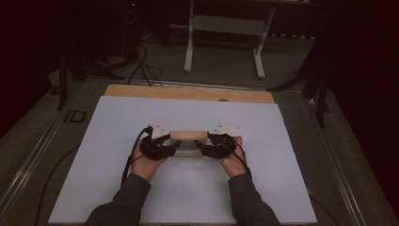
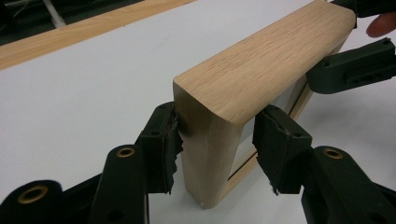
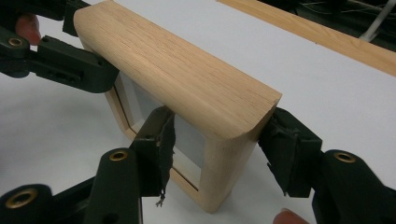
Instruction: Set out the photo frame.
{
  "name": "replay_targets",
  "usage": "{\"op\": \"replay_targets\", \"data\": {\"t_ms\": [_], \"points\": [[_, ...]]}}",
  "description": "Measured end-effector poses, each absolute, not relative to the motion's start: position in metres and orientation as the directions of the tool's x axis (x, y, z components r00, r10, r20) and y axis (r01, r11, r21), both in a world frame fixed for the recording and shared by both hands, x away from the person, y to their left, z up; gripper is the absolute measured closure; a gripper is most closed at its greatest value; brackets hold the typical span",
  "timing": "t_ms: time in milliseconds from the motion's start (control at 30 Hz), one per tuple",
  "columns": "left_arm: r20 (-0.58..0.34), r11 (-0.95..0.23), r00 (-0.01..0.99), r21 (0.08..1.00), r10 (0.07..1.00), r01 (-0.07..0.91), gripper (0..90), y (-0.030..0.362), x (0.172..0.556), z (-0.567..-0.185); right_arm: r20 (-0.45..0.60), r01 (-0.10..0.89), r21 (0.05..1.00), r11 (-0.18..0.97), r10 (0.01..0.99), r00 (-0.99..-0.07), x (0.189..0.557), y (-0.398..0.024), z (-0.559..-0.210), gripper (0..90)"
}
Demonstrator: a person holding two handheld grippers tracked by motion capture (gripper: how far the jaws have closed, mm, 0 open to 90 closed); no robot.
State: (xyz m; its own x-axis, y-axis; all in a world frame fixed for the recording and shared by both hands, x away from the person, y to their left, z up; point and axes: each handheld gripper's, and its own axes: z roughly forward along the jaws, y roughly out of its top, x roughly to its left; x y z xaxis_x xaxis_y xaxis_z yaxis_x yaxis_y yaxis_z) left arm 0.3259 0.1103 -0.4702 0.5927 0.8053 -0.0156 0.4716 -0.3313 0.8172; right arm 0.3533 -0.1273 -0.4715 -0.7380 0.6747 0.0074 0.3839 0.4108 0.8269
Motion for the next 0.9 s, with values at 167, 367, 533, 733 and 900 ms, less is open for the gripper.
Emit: {"op": "replay_targets", "data": {"t_ms": [167,367,533,733,900], "points": [[-0.023,-0.32,0.589,0.823,0.808,0.47,50.5,0.113,0.331,-0.471,0.01,0.387,0.829,0.404,0.681,-0.732,0.356,-0.125,-0.471,45.0],[-0.04,-0.3,0.58,0.825,0.814,0.479,50.4,0.114,0.336,-0.473,0.025,0.399,0.83,0.391,0.688,-0.725,0.362,-0.123,-0.473,44.4],[-0.045,-0.296,0.578,0.825,0.815,0.482,50.4,0.114,0.338,-0.473,0.03,0.402,0.832,0.384,0.691,-0.722,0.364,-0.123,-0.473,44.2],[-0.053,-0.287,0.573,0.826,0.817,0.485,50.3,0.113,0.34,-0.474,0.036,0.408,0.831,0.378,0.696,-0.718,0.367,-0.123,-0.473,43.8],[-0.062,-0.28,0.574,0.827,0.816,0.488,50.2,0.113,0.343,-0.475,0.032,0.408,0.83,0.38,0.698,-0.715,0.368,-0.123,-0.473,43.7]]}}
